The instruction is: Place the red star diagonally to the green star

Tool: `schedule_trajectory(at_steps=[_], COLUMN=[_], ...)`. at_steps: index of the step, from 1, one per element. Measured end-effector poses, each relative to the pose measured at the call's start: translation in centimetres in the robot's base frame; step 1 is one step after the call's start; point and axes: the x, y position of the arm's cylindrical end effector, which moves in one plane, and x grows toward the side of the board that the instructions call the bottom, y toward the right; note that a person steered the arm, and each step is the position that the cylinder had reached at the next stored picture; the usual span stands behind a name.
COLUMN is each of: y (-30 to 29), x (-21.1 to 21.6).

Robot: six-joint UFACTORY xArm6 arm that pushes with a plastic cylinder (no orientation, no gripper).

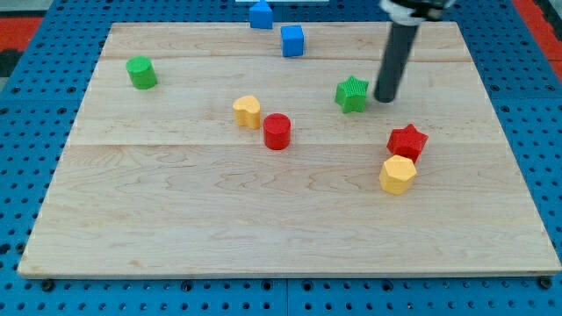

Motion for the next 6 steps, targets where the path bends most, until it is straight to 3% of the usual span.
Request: schedule_trajectory(at_steps=[1,2,3,4,6], y=[-7.2,-0.4,10.8,12.2,0.0], x=[0.5,0.5,2.8,8.7,9.5])
